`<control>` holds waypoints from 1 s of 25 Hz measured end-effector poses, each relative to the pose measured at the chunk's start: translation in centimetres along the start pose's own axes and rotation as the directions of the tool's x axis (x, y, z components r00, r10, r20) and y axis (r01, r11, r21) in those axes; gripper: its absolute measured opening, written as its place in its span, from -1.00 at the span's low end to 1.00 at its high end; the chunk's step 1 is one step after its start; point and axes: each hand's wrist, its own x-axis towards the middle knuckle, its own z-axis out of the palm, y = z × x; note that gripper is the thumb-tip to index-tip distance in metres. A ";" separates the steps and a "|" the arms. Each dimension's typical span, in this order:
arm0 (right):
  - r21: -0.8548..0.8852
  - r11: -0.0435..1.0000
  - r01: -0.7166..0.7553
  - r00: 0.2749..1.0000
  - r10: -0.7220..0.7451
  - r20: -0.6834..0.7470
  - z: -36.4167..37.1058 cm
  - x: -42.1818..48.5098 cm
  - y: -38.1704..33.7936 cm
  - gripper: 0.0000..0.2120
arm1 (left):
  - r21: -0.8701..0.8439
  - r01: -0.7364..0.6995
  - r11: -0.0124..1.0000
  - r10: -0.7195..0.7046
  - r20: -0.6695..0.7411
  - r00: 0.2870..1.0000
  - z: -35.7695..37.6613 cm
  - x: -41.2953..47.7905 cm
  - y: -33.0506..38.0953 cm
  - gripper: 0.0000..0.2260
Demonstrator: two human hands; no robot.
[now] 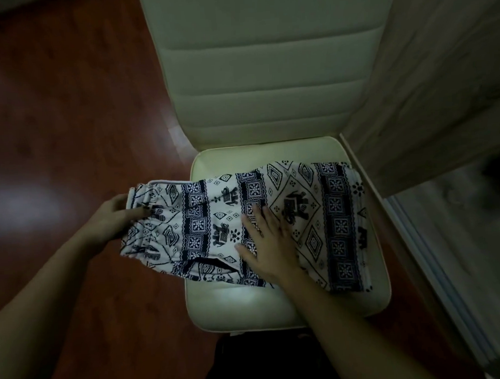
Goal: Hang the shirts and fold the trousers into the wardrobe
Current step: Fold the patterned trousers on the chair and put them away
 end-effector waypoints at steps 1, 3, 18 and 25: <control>0.035 0.999 0.023 1.000 -0.022 -0.007 -0.4 0.1 0.4 -0.35 | 0.041 -0.012 0.999 0.012 -0.003 1.000 -0.1 -0.5 1.0 -0.58; 0.051 0.999 0.003 0.997 0.001 -0.079 -1.3 0.2 2.0 -0.39 | 0.181 -0.039 0.983 0.048 -0.051 0.998 0.0 -1.5 3.3 -0.45; -0.120 0.980 -0.158 0.978 0.139 -0.155 -1.2 0.0 7.8 -0.47 | 0.742 -0.201 0.640 0.323 -0.023 0.946 24.5 -3.9 2.5 -0.31; 0.247 0.957 -0.151 0.965 0.197 -0.171 -2.8 -0.3 5.0 -0.35 | 0.670 -0.298 0.680 0.304 0.111 0.946 22.2 -2.5 3.9 -0.43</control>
